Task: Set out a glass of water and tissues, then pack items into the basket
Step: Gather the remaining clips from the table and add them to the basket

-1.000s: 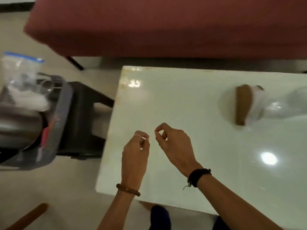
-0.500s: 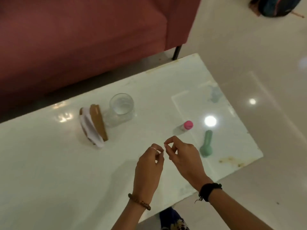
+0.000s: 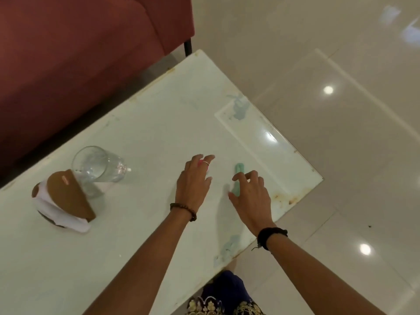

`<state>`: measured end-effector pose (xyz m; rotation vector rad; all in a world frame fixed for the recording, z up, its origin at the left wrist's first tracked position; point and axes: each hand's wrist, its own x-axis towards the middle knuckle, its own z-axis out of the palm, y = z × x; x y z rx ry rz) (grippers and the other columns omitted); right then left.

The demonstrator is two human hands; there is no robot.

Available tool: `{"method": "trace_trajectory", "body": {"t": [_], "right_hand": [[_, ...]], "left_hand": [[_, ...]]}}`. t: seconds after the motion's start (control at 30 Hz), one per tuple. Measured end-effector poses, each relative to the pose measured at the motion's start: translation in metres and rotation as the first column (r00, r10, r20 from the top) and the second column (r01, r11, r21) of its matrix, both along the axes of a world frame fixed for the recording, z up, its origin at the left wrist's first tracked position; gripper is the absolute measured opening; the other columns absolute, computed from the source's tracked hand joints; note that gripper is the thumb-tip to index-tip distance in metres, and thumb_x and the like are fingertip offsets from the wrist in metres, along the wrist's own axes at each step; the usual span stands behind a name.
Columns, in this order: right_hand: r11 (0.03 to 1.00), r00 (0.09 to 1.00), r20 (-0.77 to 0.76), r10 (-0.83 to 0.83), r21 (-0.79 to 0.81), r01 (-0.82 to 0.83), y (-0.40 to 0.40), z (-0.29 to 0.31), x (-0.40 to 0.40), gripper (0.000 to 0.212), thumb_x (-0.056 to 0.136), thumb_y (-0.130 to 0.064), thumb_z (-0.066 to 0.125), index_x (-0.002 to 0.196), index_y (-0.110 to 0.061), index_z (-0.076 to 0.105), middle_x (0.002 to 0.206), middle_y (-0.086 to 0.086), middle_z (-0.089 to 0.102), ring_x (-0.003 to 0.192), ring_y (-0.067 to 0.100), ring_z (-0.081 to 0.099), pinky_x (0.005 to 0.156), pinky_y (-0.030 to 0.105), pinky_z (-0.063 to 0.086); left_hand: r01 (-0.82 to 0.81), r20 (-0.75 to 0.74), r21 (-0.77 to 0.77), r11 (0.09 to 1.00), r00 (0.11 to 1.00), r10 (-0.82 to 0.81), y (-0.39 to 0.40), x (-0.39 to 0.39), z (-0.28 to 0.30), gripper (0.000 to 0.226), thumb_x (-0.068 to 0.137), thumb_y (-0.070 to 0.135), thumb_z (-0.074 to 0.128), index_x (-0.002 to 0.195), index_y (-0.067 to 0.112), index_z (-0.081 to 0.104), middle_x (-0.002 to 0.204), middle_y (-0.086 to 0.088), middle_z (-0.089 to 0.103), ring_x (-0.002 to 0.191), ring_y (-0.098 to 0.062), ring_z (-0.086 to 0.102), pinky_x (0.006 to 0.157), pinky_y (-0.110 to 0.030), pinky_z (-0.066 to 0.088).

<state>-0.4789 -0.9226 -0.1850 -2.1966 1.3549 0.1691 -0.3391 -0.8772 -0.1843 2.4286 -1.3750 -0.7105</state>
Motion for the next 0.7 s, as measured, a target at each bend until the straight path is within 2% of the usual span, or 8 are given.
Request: {"method": "trace_trajectory", "body": {"t": [0.1, 0.2, 0.3, 0.4, 0.47, 0.57, 0.7], "right_hand": [[1.000, 0.996, -0.085, 0.009, 0.004, -0.009, 0.000, -0.010, 0.001, 0.036, 0.086, -0.017, 0.056, 0.121, -0.018, 0.046, 0.116, 0.006, 0.043, 0.094, 0.024, 0.045, 0.070, 0.030, 0.046], [1.000, 0.998, -0.058, 0.013, 0.026, -0.011, -0.001, -0.017, 0.001, 0.030, 0.088, -0.015, 0.055, 0.117, -0.015, 0.048, 0.119, 0.007, 0.043, 0.096, 0.023, 0.047, 0.063, 0.029, 0.048], [0.998, 0.994, 0.105, 0.017, 0.053, -0.023, 0.002, -0.022, -0.002, 0.026, 0.089, -0.020, 0.058, 0.114, -0.014, 0.053, 0.119, 0.005, 0.045, 0.097, 0.018, 0.046, 0.062, 0.023, 0.047], [0.996, 0.939, 0.341, -0.053, 0.079, 0.028, 0.012, -0.014, 0.004, 0.025, 0.086, -0.022, 0.062, 0.110, -0.017, 0.055, 0.113, -0.001, 0.046, 0.091, 0.009, 0.044, 0.065, 0.012, 0.042], [0.996, 0.886, 0.458, -0.074, 0.082, 0.041, 0.024, -0.005, 0.016, 0.026, 0.085, -0.023, 0.065, 0.108, -0.018, 0.055, 0.109, -0.005, 0.044, 0.090, 0.005, 0.046, 0.068, 0.009, 0.044], [0.993, 0.815, 0.574, -0.080, 0.114, 0.017, 0.050, 0.009, 0.041, 0.028, 0.082, -0.022, 0.068, 0.107, -0.020, 0.054, 0.107, -0.007, 0.045, 0.093, 0.000, 0.049, 0.075, 0.004, 0.043], [0.979, 0.751, 0.659, -0.035, 0.174, -0.107, 0.096, 0.027, 0.083, 0.029, 0.081, -0.023, 0.070, 0.104, -0.031, 0.054, 0.104, -0.011, 0.052, 0.095, -0.005, 0.053, 0.077, 0.005, 0.044]], "left_hand": [[-0.022, 0.015, -0.051, 0.998, 1.000, 0.022, -0.001, -0.001, -0.007, 0.030, 0.093, 0.012, 0.049, 0.123, 0.018, 0.054, 0.126, -0.002, 0.053, 0.115, -0.019, 0.050, 0.082, -0.031, 0.050], [-0.089, -0.055, -0.130, 0.988, 0.995, 0.082, 0.001, -0.001, -0.011, 0.033, 0.092, 0.012, 0.054, 0.125, 0.015, 0.052, 0.121, -0.004, 0.057, 0.111, -0.020, 0.054, 0.085, -0.031, 0.049], [-0.196, -0.164, -0.184, 0.963, 0.972, 0.166, 0.011, -0.004, -0.005, 0.041, 0.087, 0.018, 0.062, 0.125, 0.013, 0.047, 0.125, -0.006, 0.055, 0.108, -0.022, 0.059, 0.088, -0.028, 0.050], [-0.246, -0.119, -0.230, 0.942, 0.967, 0.224, 0.029, -0.004, 0.006, 0.043, 0.082, 0.023, 0.069, 0.116, 0.008, 0.048, 0.121, -0.009, 0.051, 0.093, -0.026, 0.064, 0.076, -0.026, 0.054], [-0.293, -0.120, -0.253, 0.922, 0.955, 0.270, 0.048, 0.002, 0.016, 0.040, 0.079, 0.024, 0.071, 0.109, 0.008, 0.049, 0.112, -0.010, 0.051, 0.084, -0.024, 0.061, 0.068, -0.019, 0.050], [-0.348, -0.150, -0.302, 0.887, 0.937, 0.317, 0.084, 0.017, 0.030, 0.036, 0.077, 0.025, 0.074, 0.101, 0.011, 0.051, 0.103, -0.006, 0.052, 0.078, -0.015, 0.053, 0.062, -0.004, 0.038], [-0.449, -0.190, -0.365, 0.816, 0.894, 0.407, 0.149, 0.046, 0.047, 0.038, 0.071, 0.018, 0.078, 0.100, 0.008, 0.058, 0.100, -0.008, 0.058, 0.085, -0.016, 0.057, 0.065, -0.001, 0.045]]}}
